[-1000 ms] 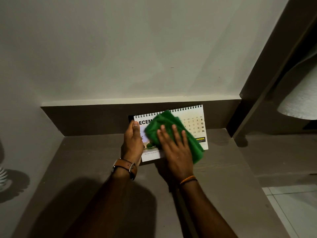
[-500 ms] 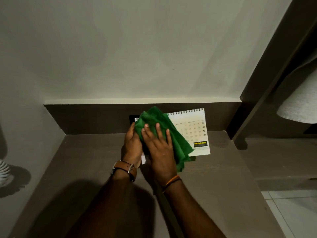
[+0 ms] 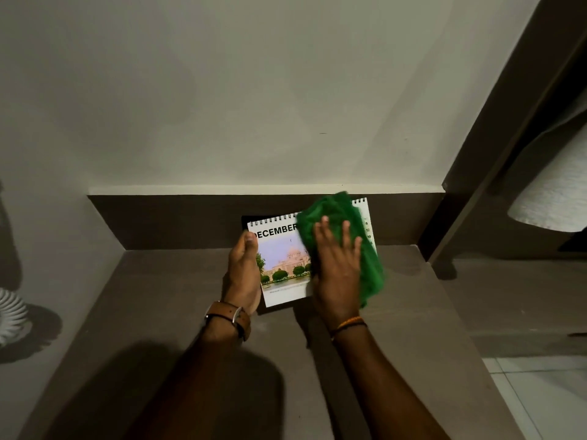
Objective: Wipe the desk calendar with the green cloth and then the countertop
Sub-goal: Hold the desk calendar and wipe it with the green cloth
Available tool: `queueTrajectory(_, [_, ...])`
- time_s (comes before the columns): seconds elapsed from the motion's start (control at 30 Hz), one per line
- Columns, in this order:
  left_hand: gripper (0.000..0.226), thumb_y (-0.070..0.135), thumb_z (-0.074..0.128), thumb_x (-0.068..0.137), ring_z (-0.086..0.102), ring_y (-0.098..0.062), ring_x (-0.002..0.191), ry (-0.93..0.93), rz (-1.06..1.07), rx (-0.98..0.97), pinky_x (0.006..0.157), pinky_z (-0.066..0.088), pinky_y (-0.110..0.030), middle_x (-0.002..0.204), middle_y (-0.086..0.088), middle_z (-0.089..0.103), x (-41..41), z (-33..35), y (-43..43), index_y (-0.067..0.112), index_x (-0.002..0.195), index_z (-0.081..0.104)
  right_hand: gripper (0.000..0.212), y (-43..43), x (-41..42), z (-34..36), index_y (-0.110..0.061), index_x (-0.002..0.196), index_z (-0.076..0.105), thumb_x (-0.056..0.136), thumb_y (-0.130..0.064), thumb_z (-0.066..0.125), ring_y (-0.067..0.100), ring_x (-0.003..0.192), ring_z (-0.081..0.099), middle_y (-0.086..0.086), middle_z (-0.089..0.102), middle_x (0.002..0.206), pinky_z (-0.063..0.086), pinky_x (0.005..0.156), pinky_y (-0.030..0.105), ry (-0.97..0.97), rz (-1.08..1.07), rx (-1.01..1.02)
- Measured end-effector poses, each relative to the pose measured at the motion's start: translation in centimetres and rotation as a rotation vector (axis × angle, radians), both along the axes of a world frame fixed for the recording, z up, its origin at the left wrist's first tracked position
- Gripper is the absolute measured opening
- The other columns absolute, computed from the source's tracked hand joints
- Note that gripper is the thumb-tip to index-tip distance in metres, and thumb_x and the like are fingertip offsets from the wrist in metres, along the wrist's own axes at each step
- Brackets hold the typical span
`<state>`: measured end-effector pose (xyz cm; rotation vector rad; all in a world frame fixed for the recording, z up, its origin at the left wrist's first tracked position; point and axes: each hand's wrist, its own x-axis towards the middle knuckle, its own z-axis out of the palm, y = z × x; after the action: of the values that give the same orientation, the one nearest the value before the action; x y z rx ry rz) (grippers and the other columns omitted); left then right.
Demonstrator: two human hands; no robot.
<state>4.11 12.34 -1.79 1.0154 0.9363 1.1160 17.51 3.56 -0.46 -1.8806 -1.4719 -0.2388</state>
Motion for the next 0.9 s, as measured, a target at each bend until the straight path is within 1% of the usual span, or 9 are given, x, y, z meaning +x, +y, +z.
queueTrajectory(0.1, [0.036,0.014,0.04,0.11,0.062,-0.024,0.135,-0.107,-0.06,-0.013,0.115,0.049,-0.039,0.142,-0.012,0.068,0.5,0.1,0.7,0.013,0.139,0.061,0.081,0.6,-3.5,0.3,-0.017,0.153,0.047,0.077,-0.001,0.069,0.038,0.154,0.021,0.001,0.037,0.164,0.008,0.125,0.059,-0.123,0.159,-0.01])
queueTrajectory(0.2, [0.04,0.008,0.042,0.106,0.077,-0.019,0.105,-0.177,-0.081,-0.054,0.089,0.063,-0.029,0.111,-0.006,0.082,-0.5,0.3,1.1,0.025,0.108,0.079,0.067,-0.1,-5.2,-0.3,-0.02,0.152,0.048,0.086,-0.016,0.042,0.029,0.156,0.022,-0.002,0.044,0.162,0.003,0.128,0.05,-0.127,0.26,-0.055])
queueTrajectory(0.3, [0.044,0.021,0.045,0.108,0.078,-0.016,0.081,-0.215,-0.031,-0.13,0.073,0.066,-0.032,0.096,-0.009,0.079,-1.9,-0.1,1.3,0.032,0.079,0.077,0.057,-1.7,-4.3,-2.3,-0.021,0.149,0.053,0.092,-0.023,0.047,0.028,0.155,0.028,-0.004,0.048,0.159,0.011,0.127,0.05,-0.272,0.417,-0.124])
queueTrajectory(0.4, [0.027,0.025,0.047,0.108,0.07,-0.009,0.116,-0.17,0.033,-0.141,0.109,0.053,-0.043,0.126,0.003,0.076,-2.1,0.2,1.3,0.03,0.119,0.072,0.053,-4.1,-2.5,-5.0,-0.022,0.15,0.052,0.097,-0.029,0.057,0.025,0.156,0.026,-0.006,0.047,0.16,0.014,0.127,0.051,-0.367,0.474,-0.155])
queueTrajectory(0.5, [0.042,0.025,0.044,0.109,0.045,-0.02,0.148,-0.11,0.013,-0.101,0.128,0.028,-0.051,0.16,-0.012,0.051,-2.3,-0.4,1.6,0.011,0.148,0.05,0.061,-5.6,0.3,-6.1,-0.016,0.151,0.052,0.091,-0.023,0.055,0.034,0.154,0.024,0.0,0.044,0.162,0.024,0.121,0.061,-0.258,0.305,-0.154])
queueTrajectory(0.57, [0.033,0.028,0.04,0.11,0.048,-0.034,0.147,-0.074,-0.056,-0.097,0.125,0.031,-0.061,0.154,-0.017,0.056,-2.4,-0.6,1.2,0.017,0.135,0.059,0.069,-5.5,2.1,-5.4,-0.012,0.152,0.049,0.084,-0.015,0.048,0.041,0.153,0.021,0.003,0.038,0.163,0.025,0.119,0.069,-0.036,0.098,-0.127])
queueTrajectory(0.67, [0.034,0.029,0.037,0.111,0.053,-0.032,0.143,-0.056,-0.058,-0.089,0.124,0.034,-0.06,0.149,-0.012,0.061,-2.4,-0.9,1.0,0.019,0.133,0.061,0.084,-3.7,2.7,-3.9,-0.009,0.154,0.044,0.072,0.011,0.047,0.044,0.154,0.014,0.006,0.031,0.164,0.019,0.121,0.071,0.122,-0.06,-0.078])
queueTrajectory(0.73, [0.042,0.031,0.037,0.111,0.046,-0.033,0.149,-0.038,-0.035,-0.067,0.126,0.031,-0.061,0.158,-0.015,0.052,-2.3,-0.6,1.4,0.014,0.148,0.049,0.093,-2.4,1.5,-3.2,-0.01,0.156,0.04,0.069,0.021,0.057,0.043,0.155,0.011,0.007,0.029,0.166,0.012,0.124,0.067,0.125,-0.073,-0.059])
queueTrajectory(0.9, [0.041,0.03,0.041,0.11,0.052,-0.033,0.143,0.028,-0.037,0.029,0.119,0.042,-0.05,0.154,-0.016,0.056,-1.8,0.0,2.6,0.01,0.143,0.054,0.095,0.0,-2.9,-2.6,-0.013,0.158,0.037,0.072,0.018,0.063,0.04,0.156,0.007,0.002,0.024,0.167,0.006,0.126,0.06,0.14,0.061,-0.013])
